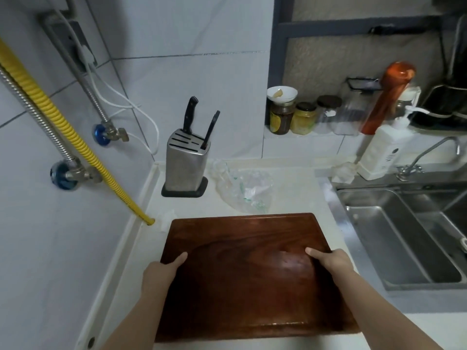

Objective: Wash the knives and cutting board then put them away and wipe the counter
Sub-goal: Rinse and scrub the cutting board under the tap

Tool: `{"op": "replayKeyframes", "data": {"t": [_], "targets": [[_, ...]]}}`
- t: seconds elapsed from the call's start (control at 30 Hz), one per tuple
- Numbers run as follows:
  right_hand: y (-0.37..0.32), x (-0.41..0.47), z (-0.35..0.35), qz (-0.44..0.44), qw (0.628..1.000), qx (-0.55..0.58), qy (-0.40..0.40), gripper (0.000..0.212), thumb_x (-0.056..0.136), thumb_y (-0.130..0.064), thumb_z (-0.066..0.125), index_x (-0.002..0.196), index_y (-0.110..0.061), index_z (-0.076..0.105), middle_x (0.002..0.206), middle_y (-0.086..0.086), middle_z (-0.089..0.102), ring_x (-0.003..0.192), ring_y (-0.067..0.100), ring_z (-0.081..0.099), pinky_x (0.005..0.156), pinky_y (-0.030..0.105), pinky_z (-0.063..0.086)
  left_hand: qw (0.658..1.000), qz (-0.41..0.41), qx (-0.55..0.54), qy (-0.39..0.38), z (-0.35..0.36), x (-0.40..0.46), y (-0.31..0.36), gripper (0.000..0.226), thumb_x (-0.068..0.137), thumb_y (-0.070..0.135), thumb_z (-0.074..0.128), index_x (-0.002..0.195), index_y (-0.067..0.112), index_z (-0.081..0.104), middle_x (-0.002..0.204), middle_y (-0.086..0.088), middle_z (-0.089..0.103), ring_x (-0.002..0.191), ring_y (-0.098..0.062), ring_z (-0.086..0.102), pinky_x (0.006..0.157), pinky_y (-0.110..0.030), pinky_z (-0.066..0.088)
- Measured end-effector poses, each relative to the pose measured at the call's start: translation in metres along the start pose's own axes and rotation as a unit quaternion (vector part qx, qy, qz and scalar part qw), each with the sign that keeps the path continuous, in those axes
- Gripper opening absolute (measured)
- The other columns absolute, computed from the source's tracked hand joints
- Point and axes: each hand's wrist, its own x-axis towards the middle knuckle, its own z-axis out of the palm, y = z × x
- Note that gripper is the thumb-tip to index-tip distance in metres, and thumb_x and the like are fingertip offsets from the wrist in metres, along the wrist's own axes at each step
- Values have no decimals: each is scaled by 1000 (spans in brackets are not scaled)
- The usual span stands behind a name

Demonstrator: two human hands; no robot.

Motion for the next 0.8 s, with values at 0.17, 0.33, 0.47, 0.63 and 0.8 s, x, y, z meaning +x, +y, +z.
{"op": "replayKeyframes", "data": {"t": [0.17, 0.33, 0.47, 0.63, 0.8], "targets": [[6, -1, -42, -33, 996, 87, 3, 50, 70, -30, 81, 101, 7, 66, 95, 18, 68, 88, 34, 64, 82, 39, 51, 999, 42, -18, 13, 18, -21, 19, 83, 62, 69, 70, 92, -6, 58, 84, -15, 62, 78, -31, 60, 77, -41, 53], [24, 4, -97, -25, 990, 131, 36, 52, 70, -31, 81, 102, 7, 66, 100, 20, 68, 94, 37, 64, 87, 43, 50, 997, 69, -32, -2, 53, -53, 45, 86, 65, 63, 73, 113, -8, 59, 111, -24, 64, 102, -41, 61, 91, -45, 49], [47, 23, -152, -11, 984, 174, 40, 45, 73, -21, 80, 99, 12, 63, 96, 22, 66, 94, 40, 63, 87, 45, 50, 996, 69, -56, -22, 89, -90, 67, 74, 71, 47, 78, 110, -12, 59, 113, -28, 63, 104, -42, 59, 93, -44, 48], [91, 70, -225, 0, 978, 208, 18, 48, 72, -15, 80, 108, 11, 61, 104, 21, 67, 94, 38, 65, 91, 50, 50, 994, 76, -56, -52, 144, -138, 79, 60, 66, 47, 81, 85, -8, 68, 91, -22, 70, 83, -36, 66, 86, -46, 53], [119, 88, -289, 27, 974, 227, 13, 36, 83, -7, 69, 112, 12, 58, 109, 24, 63, 95, 38, 61, 85, 45, 49, 988, 101, -100, -65, 192, -199, 95, 42, 70, 38, 82, 71, -2, 68, 79, -19, 71, 76, -34, 68, 83, -46, 55]]}}
